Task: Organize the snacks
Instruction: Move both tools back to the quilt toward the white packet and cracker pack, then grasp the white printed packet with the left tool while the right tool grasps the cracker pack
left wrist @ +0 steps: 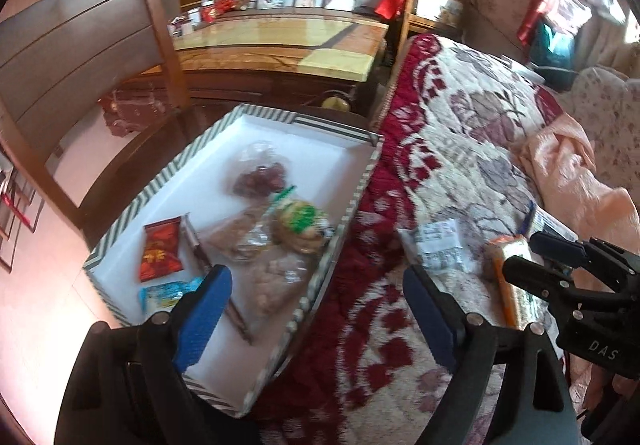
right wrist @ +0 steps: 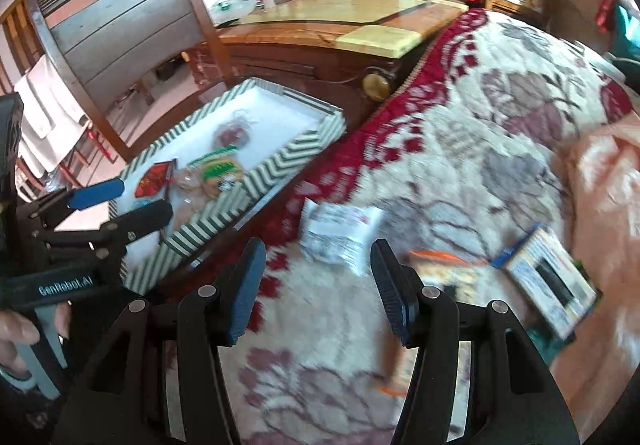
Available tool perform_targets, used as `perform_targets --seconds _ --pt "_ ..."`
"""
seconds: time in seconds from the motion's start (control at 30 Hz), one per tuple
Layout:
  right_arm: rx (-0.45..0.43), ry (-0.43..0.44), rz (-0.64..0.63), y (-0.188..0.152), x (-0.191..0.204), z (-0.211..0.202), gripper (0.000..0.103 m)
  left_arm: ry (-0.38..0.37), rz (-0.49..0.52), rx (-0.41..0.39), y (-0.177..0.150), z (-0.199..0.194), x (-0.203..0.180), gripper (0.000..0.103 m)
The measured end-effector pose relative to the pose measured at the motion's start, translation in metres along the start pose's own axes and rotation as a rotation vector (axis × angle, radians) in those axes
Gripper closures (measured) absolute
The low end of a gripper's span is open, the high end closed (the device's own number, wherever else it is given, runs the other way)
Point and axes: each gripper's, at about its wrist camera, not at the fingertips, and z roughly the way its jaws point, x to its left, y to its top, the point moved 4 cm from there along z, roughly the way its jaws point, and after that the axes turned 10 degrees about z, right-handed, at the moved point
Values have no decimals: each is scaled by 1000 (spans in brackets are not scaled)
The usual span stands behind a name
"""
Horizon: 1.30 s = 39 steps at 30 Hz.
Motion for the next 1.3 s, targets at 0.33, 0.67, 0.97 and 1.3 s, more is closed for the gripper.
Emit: perform_targets --seconds 0.33,0.67,0.97,1.3 --pt "18 -66 114 -26 -71 -12 48 -42 76 17 5 8 -45 14" --pt "38 -79 162 -41 -96 -10 45 -119 84 86 6 35 -70 14" --pt "88 -79 174 -50 -100 2 43 -159 69 140 15 60 -88 14" --pt "125 -81 168 -48 -99 24 43 -187 2 194 22 88 -89 14"
